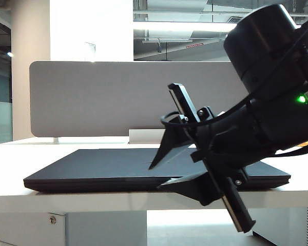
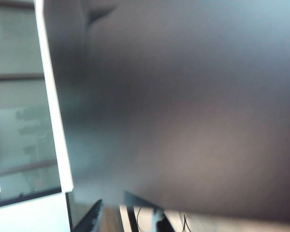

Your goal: Open the lid of the laptop and use the keypad to enter the password "123".

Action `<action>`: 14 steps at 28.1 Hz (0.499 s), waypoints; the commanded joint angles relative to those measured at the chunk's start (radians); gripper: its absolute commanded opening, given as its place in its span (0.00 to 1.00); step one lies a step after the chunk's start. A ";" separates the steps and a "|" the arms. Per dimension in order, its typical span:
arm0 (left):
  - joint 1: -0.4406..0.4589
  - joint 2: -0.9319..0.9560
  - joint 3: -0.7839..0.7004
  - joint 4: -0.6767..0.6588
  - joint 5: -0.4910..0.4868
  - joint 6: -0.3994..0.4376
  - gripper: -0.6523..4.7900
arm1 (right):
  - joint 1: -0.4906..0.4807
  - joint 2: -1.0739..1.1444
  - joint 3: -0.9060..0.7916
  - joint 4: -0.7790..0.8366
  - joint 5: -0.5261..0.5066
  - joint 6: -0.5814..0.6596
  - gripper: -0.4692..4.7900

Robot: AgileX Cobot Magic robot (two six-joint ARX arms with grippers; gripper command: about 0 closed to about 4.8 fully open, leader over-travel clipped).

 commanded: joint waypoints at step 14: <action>-0.001 0.005 0.001 0.006 -0.003 0.000 0.11 | -0.034 -0.002 0.006 0.125 0.020 -0.072 0.28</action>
